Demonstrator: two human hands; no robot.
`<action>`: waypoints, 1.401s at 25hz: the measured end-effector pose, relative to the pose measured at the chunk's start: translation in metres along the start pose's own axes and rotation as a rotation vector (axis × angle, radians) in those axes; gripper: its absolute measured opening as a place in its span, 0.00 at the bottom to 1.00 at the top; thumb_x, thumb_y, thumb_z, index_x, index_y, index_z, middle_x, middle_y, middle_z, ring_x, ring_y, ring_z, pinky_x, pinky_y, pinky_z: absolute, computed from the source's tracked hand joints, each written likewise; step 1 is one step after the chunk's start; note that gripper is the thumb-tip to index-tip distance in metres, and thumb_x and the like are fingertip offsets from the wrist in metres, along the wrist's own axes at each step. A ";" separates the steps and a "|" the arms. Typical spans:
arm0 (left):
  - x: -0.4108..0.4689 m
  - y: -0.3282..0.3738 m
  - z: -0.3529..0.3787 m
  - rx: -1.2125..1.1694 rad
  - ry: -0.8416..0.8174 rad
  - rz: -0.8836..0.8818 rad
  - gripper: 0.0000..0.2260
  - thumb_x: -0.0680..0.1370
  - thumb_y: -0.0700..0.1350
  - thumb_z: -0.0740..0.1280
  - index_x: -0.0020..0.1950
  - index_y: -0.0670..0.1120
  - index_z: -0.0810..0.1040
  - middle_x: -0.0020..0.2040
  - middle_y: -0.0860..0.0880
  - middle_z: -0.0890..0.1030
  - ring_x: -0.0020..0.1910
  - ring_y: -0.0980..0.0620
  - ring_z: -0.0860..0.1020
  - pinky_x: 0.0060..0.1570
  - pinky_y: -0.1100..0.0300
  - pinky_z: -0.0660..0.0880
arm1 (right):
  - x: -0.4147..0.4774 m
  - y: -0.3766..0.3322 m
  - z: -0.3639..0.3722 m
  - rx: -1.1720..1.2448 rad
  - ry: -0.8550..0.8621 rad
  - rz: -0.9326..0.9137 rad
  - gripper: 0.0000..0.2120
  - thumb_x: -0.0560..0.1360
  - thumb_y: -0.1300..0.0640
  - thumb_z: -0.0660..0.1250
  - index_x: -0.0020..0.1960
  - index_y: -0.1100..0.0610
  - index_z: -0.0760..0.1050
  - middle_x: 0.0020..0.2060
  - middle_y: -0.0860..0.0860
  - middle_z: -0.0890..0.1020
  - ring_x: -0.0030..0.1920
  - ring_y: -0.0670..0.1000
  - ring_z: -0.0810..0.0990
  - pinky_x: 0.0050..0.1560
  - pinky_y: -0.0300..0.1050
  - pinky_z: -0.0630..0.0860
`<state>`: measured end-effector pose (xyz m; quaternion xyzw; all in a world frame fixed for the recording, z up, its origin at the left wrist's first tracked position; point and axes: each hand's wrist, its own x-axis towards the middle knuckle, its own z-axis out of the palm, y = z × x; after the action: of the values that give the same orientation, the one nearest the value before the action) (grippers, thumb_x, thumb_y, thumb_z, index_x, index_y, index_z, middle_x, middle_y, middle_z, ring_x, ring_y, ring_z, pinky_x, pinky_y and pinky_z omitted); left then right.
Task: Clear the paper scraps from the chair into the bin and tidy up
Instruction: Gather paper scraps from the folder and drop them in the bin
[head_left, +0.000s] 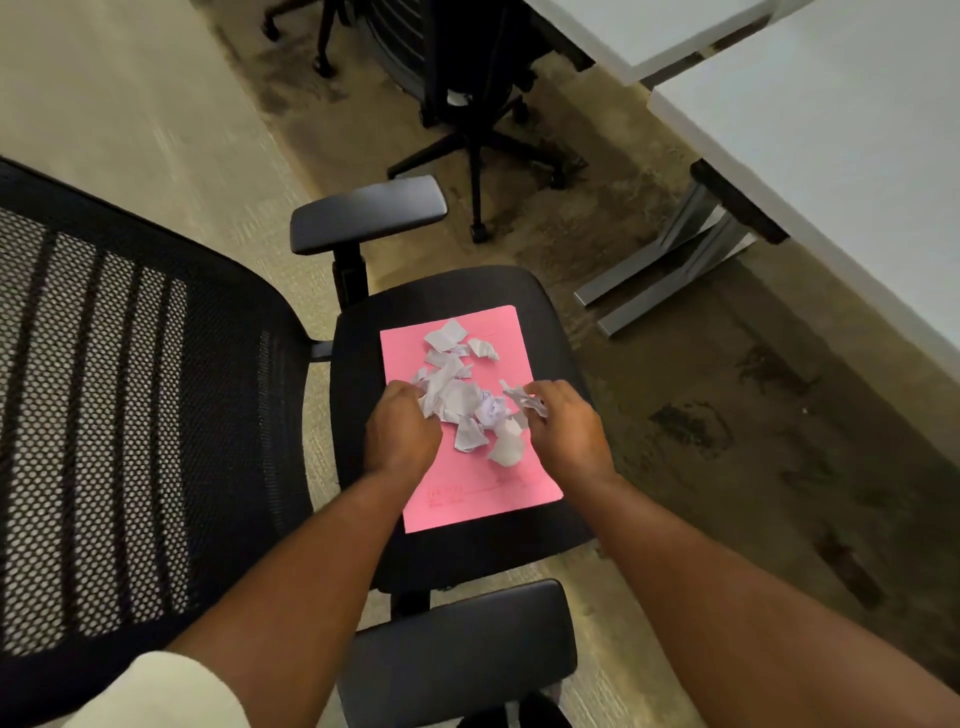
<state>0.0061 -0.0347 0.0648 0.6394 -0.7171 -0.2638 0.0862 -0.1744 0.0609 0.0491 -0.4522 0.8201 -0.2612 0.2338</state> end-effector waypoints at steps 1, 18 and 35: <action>-0.004 0.007 -0.005 0.000 0.000 0.018 0.10 0.77 0.40 0.70 0.58 0.44 0.81 0.57 0.48 0.77 0.48 0.47 0.79 0.42 0.56 0.76 | -0.003 -0.005 -0.007 0.006 0.016 0.002 0.13 0.79 0.55 0.68 0.63 0.50 0.78 0.56 0.46 0.79 0.51 0.48 0.79 0.45 0.36 0.71; -0.138 0.162 -0.030 -0.064 -0.122 0.417 0.09 0.76 0.44 0.72 0.54 0.44 0.80 0.52 0.46 0.80 0.48 0.45 0.81 0.41 0.56 0.74 | -0.154 0.009 -0.172 0.139 0.388 0.129 0.09 0.76 0.59 0.68 0.55 0.52 0.81 0.49 0.48 0.80 0.46 0.50 0.79 0.47 0.44 0.74; -0.429 0.256 0.113 0.031 -0.375 0.869 0.06 0.75 0.41 0.70 0.51 0.45 0.82 0.52 0.50 0.79 0.44 0.45 0.80 0.42 0.57 0.70 | -0.457 0.205 -0.270 0.187 0.772 0.466 0.11 0.74 0.65 0.68 0.54 0.55 0.81 0.48 0.51 0.81 0.46 0.53 0.80 0.46 0.45 0.74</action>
<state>-0.1973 0.4191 0.1860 0.2227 -0.9253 -0.3033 0.0480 -0.2484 0.6076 0.1885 -0.1022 0.9000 -0.4238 0.0034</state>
